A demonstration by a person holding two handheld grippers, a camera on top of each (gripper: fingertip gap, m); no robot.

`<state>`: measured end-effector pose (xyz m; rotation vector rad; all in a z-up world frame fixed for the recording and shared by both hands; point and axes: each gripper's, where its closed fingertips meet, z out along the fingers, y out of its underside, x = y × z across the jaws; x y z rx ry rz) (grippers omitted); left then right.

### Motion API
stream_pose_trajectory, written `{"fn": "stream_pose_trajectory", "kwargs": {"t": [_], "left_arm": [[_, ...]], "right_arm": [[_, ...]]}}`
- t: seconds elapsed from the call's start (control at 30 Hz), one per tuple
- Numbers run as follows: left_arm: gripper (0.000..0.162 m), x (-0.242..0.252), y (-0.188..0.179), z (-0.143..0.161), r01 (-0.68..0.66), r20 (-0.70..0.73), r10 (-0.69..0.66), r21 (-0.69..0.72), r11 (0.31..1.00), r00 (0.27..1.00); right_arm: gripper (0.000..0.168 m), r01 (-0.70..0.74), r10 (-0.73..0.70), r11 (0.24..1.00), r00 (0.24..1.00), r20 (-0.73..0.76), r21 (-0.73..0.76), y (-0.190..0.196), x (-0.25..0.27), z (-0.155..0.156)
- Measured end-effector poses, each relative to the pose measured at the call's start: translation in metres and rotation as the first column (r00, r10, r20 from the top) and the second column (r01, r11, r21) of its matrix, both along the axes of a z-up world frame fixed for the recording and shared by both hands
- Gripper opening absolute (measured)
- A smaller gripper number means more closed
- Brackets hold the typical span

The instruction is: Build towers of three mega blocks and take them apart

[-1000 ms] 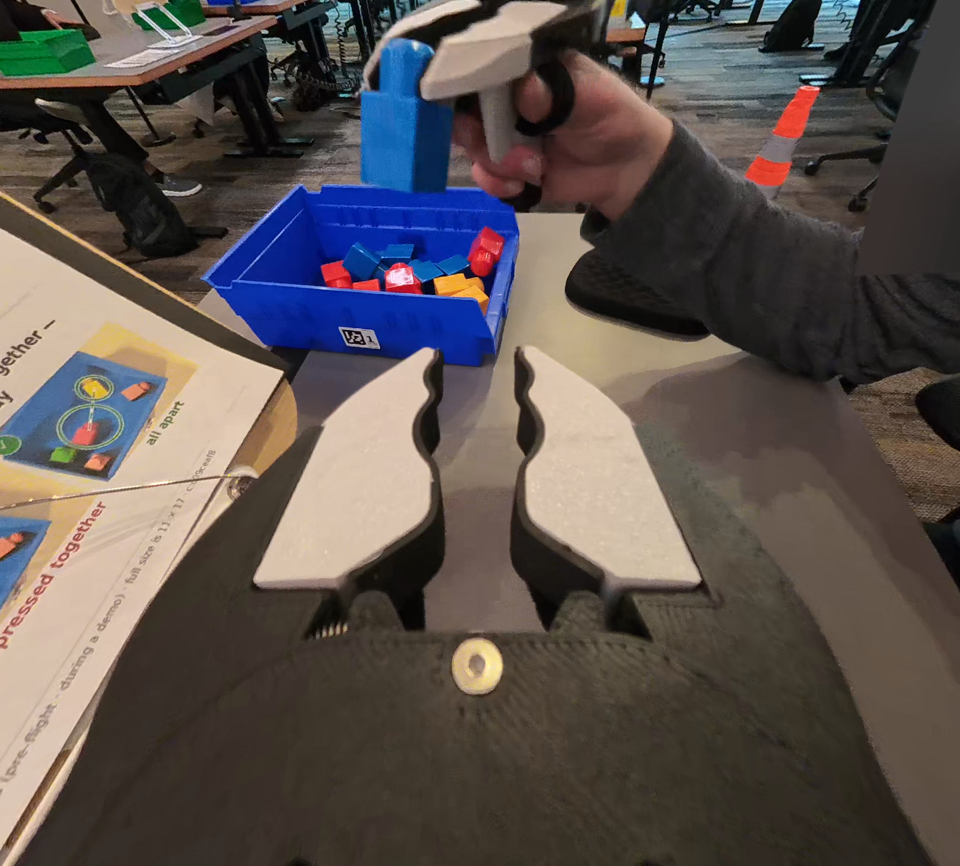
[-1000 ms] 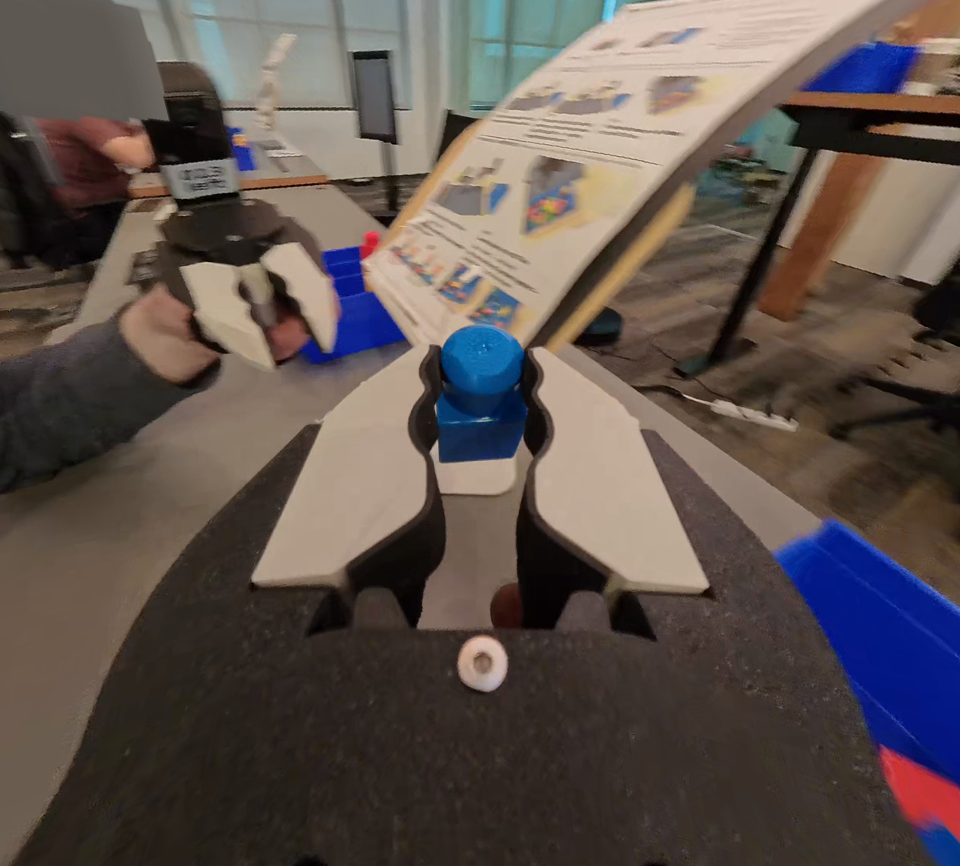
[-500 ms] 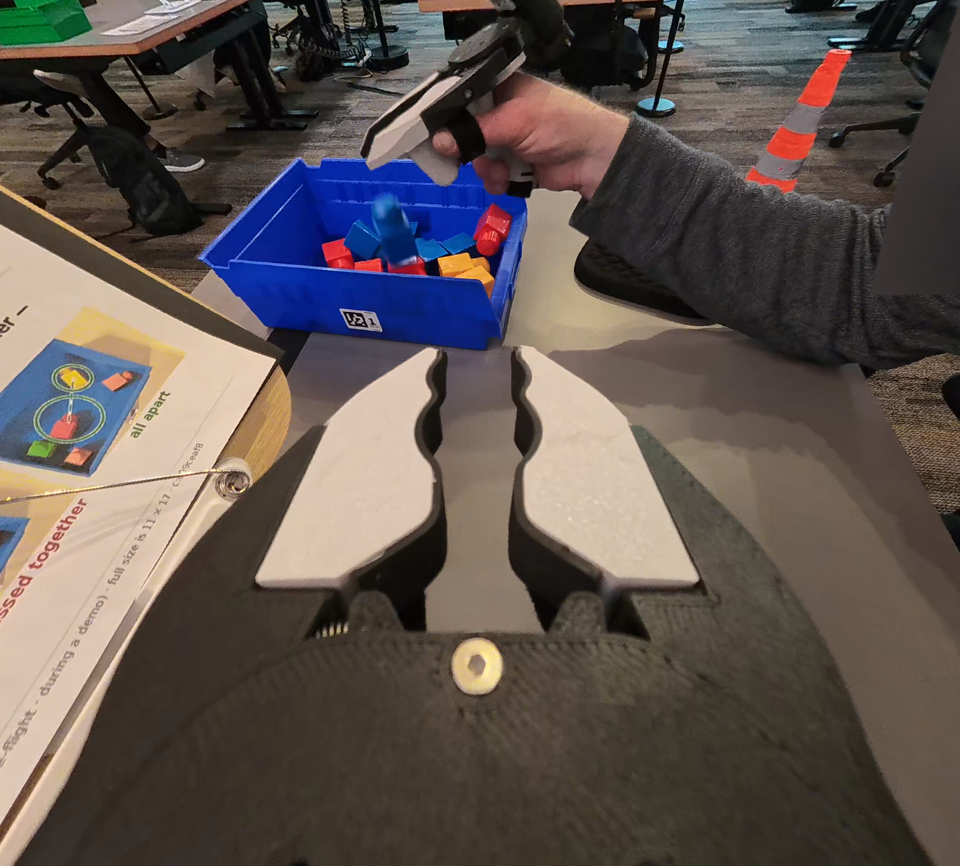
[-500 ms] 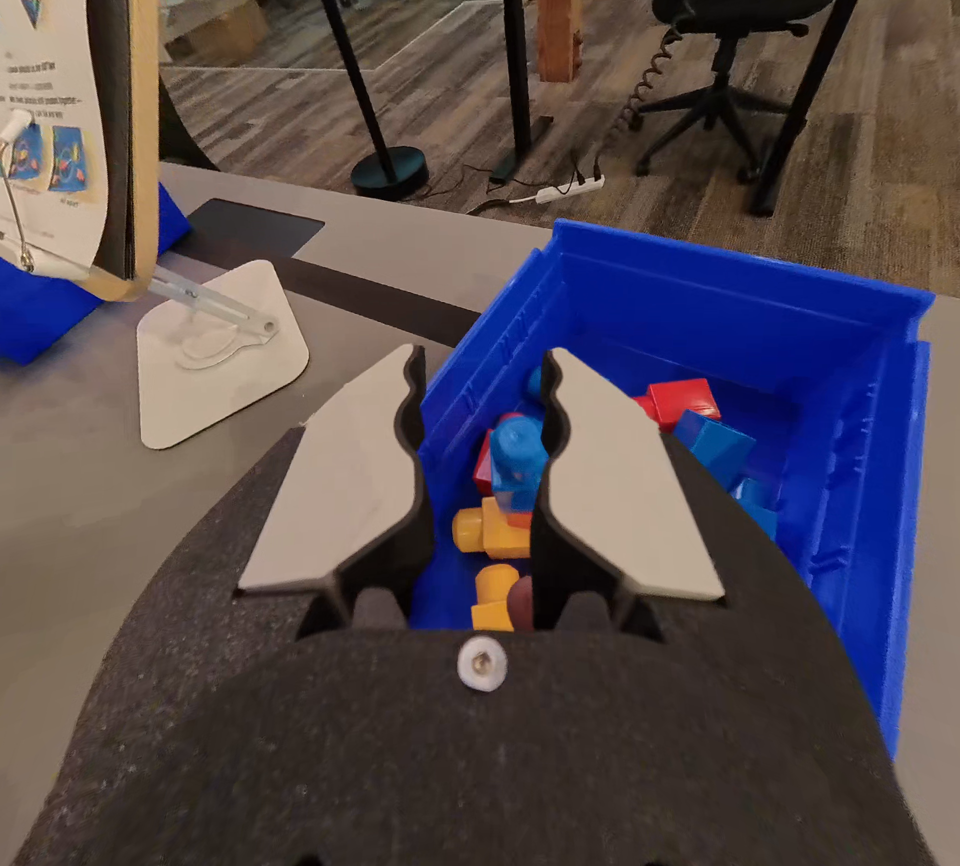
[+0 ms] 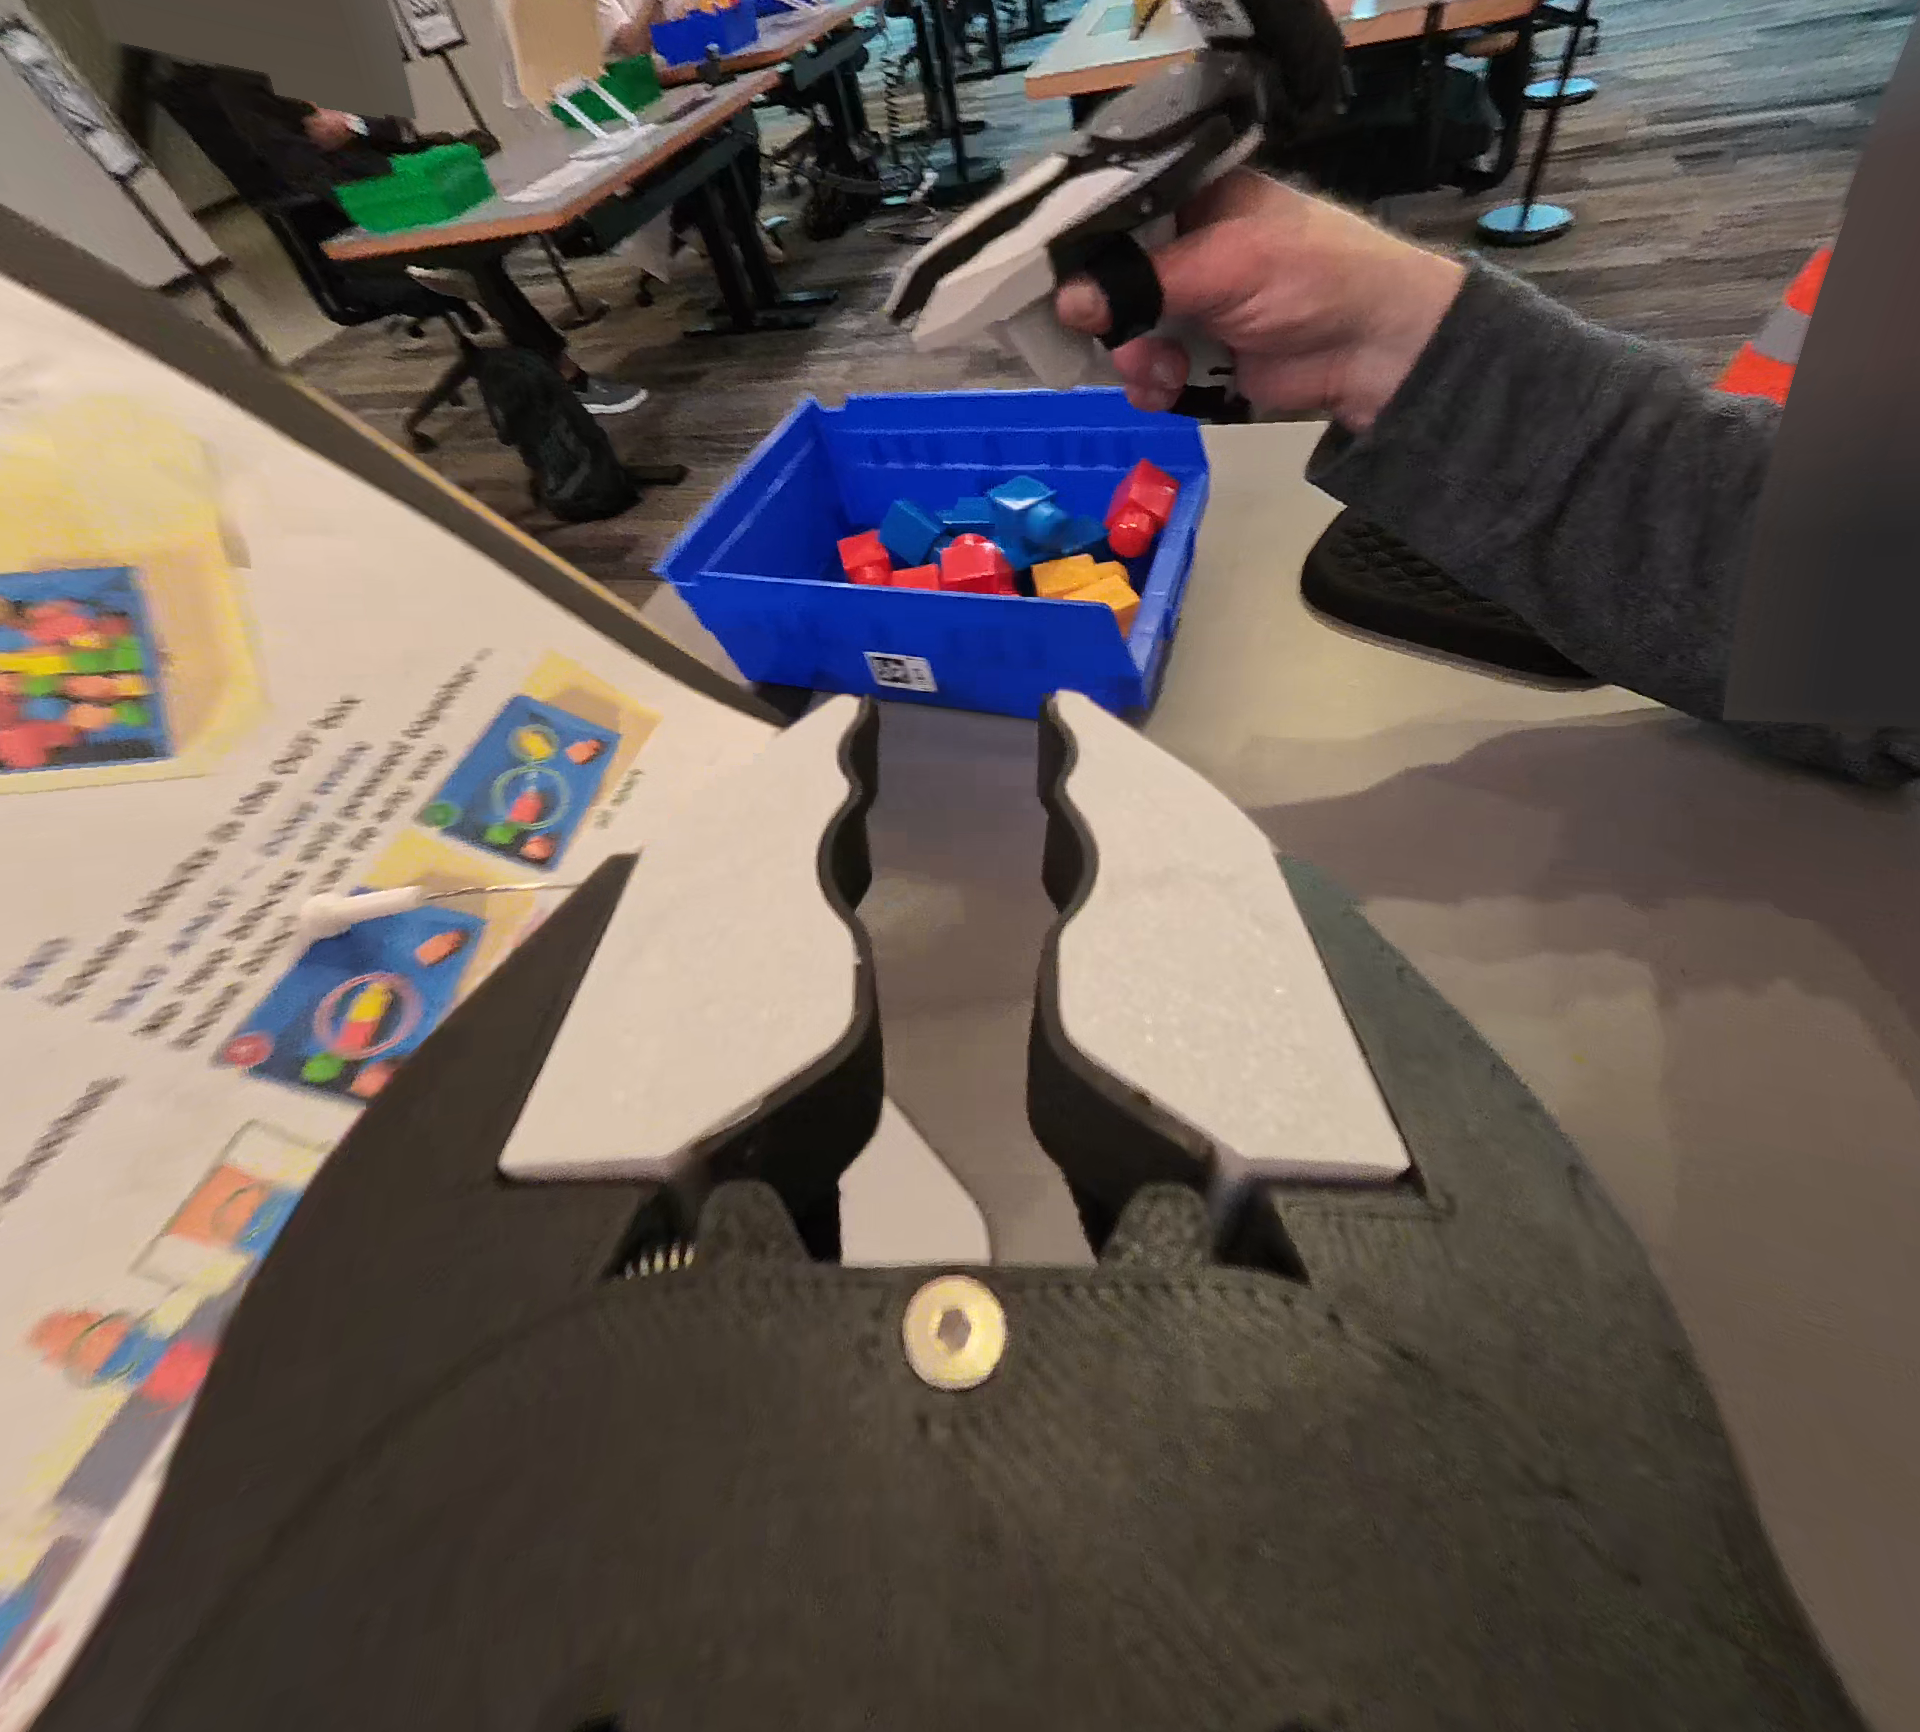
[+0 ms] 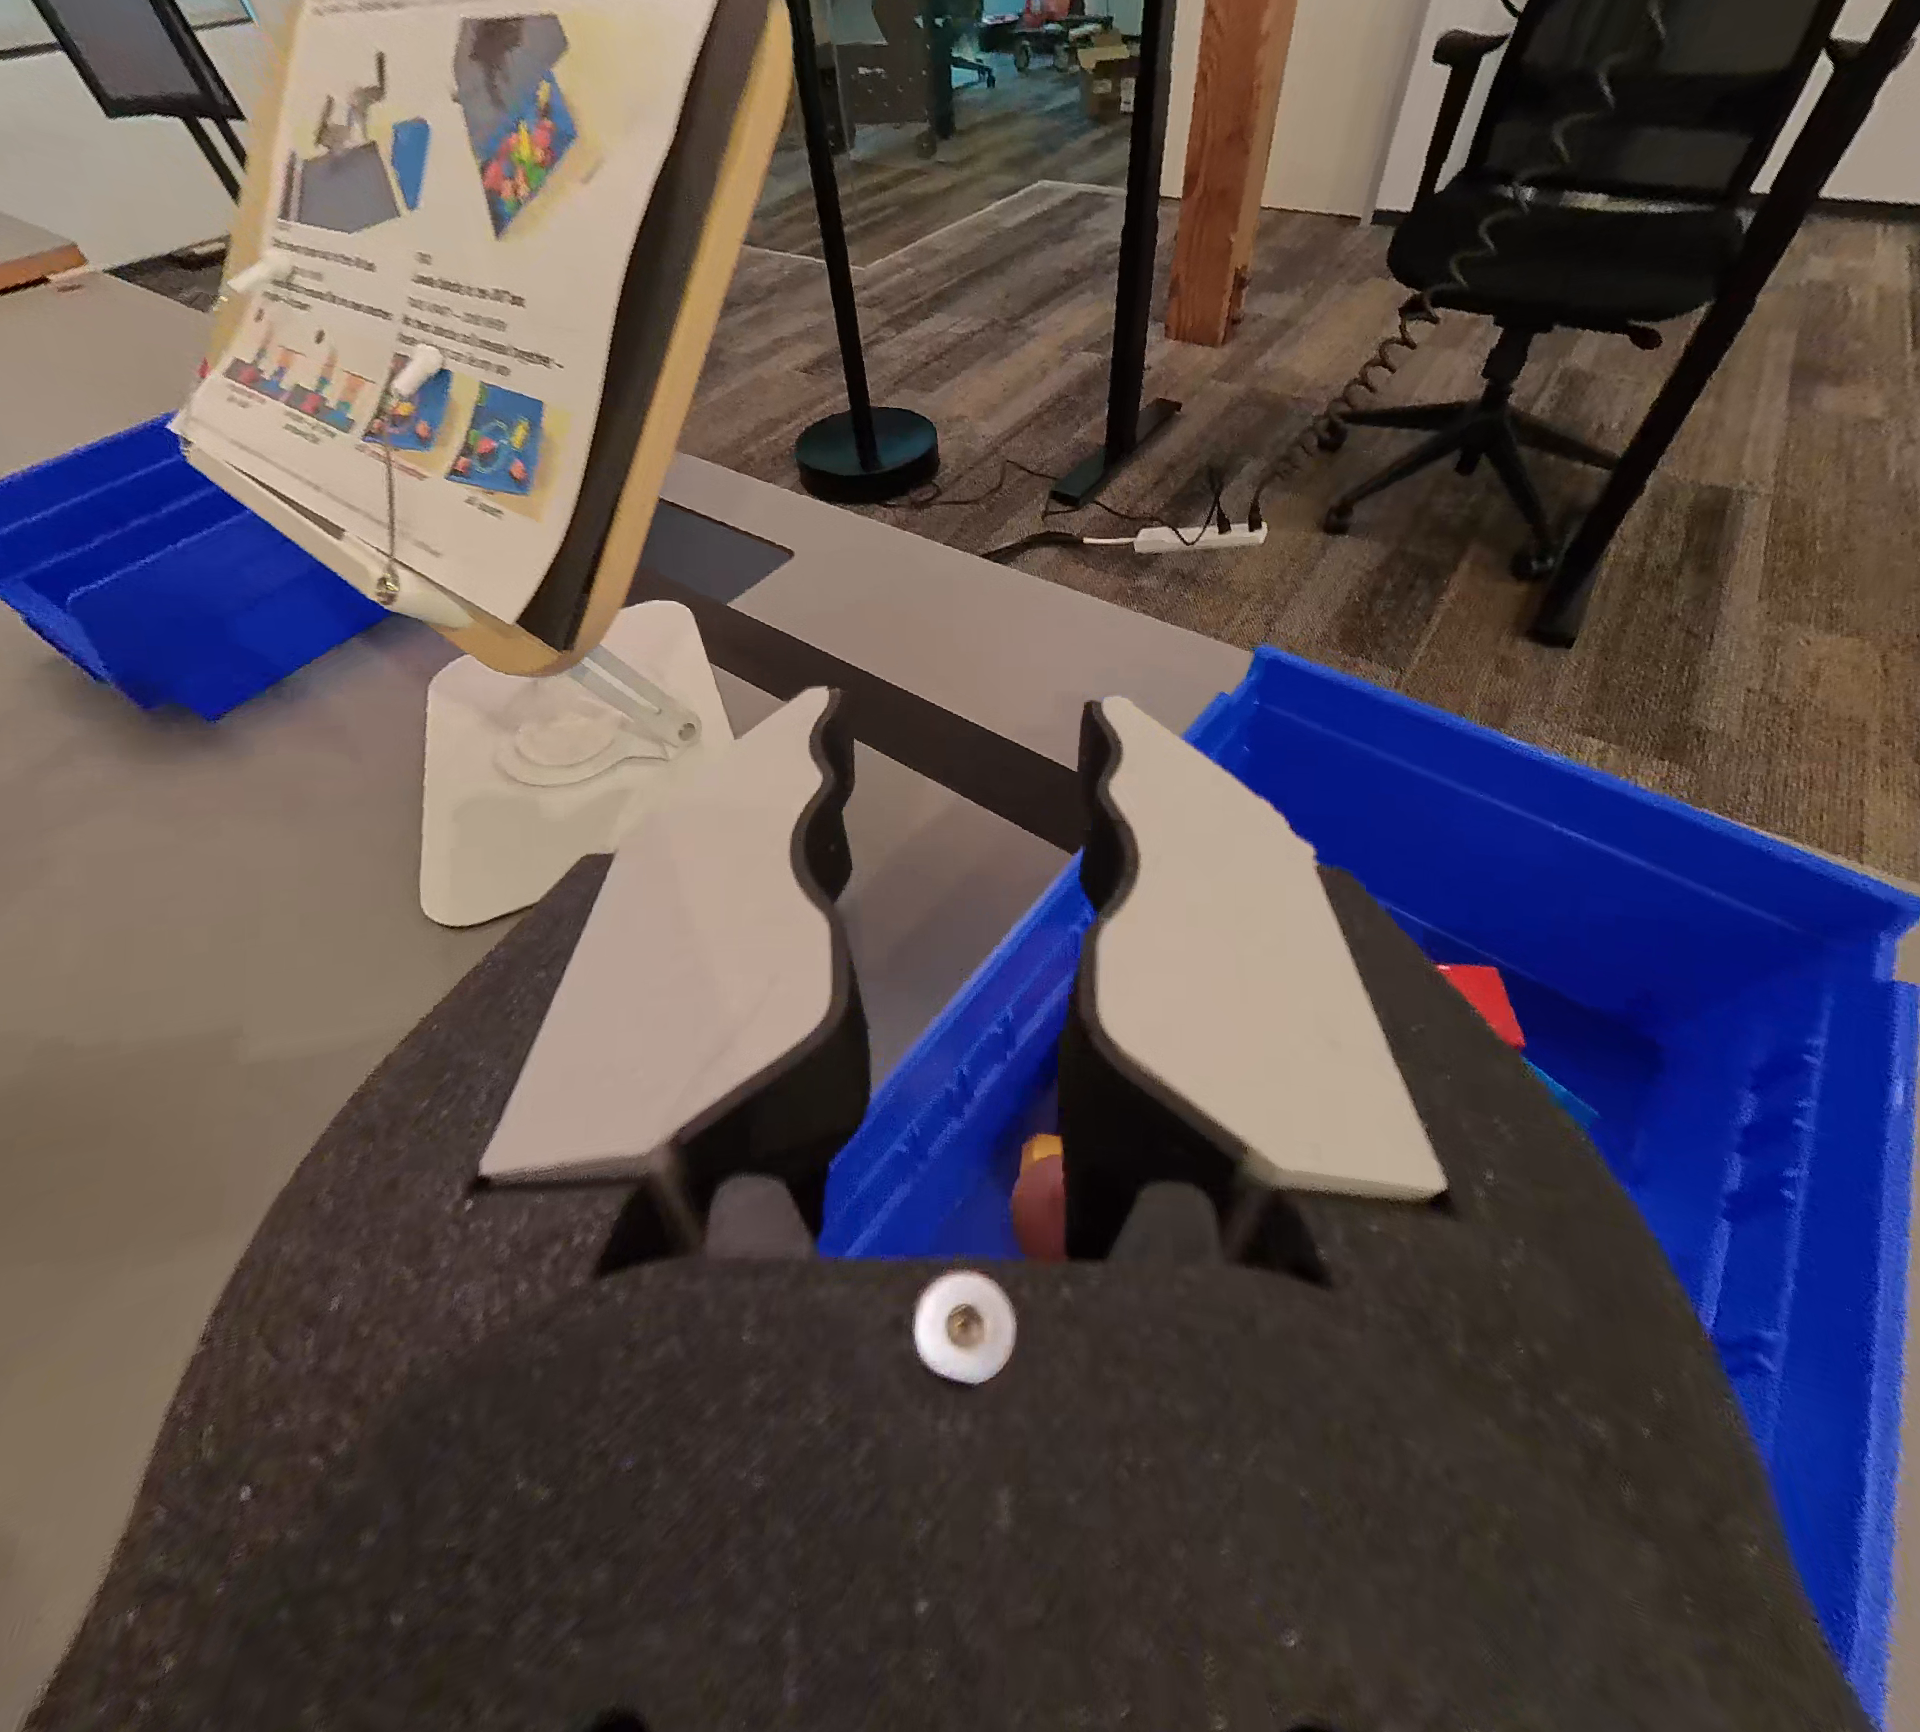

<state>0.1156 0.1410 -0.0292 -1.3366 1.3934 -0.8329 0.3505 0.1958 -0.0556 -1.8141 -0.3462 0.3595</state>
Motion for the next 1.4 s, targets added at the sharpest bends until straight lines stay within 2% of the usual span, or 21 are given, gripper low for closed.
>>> {"fn": "stream_pose_trajectory", "kwargs": {"t": [0.17,0.23,0.33,0.43,0.5,0.6,0.73,0.8,0.93,1.1,1.4], "left_arm": [[0.031,-0.049,0.033,0.029,-0.203,0.048,0.200,0.078,0.976,0.979],[0.035,-0.081,0.057,0.035,-0.352,0.052,0.348,0.127,0.927,0.936],[0.042,-0.141,0.094,0.036,-0.564,0.047,0.565,0.171,0.808,0.824],[0.051,-0.215,0.129,0.035,-0.740,0.100,0.733,0.110,0.664,0.673],[0.056,-0.268,0.152,0.023,-0.834,0.104,0.828,0.037,0.550,0.551],[0.062,-0.334,0.185,-0.014,-0.910,0.075,0.913,-0.084,0.406,0.401],[0.074,-0.384,0.221,-0.081,-0.960,-0.078,0.962,-0.126,0.250,0.261],[0.077,-0.393,0.233,-0.104,-0.973,-0.141,0.965,-0.109,0.205,0.219],[0.078,-0.404,0.252,-0.133,-0.988,-0.201,0.968,-0.079,0.136,0.149],[0.071,-0.418,0.266,-0.144,-0.998,-0.220,0.974,-0.025,0.056,0.060],[0.073,-0.433,0.275,-0.146,-1.000,-0.201,0.980,-0.004,0.003,0.004]], "right_arm": [[0.041,-0.019,0.019,1.000,1.000,0.010,0.025,-0.005,-0.009,0.010],[0.040,-0.025,0.024,0.999,1.000,0.010,0.034,-0.005,-0.012,0.012],[0.039,-0.046,0.046,0.998,0.999,0.011,0.030,-0.005,-0.019,0.012],[0.039,-0.068,0.067,0.997,0.998,0.020,0.029,-0.005,-0.028,0.011],[0.039,-0.081,0.081,0.996,0.996,0.024,0.030,-0.005,-0.033,0.012],[0.039,-0.100,0.099,0.994,0.995,0.031,0.032,-0.006,-0.042,0.013],[0.039,-0.124,0.123,0.992,0.992,0.042,0.032,-0.006,-0.053,0.013],[0.039,-0.133,0.131,0.991,0.990,0.050,0.032,-0.007,-0.057,0.013],[0.039,-0.148,0.146,0.989,0.988,0.057,0.032,-0.007,-0.063,0.013],[0.039,-0.158,0.156,0.987,0.986,0.054,0.032,-0.007,-0.066,0.012],[0.039,-0.155,0.153,0.987,0.987,0.049,0.035,-0.008,-0.063,0.014]]}}
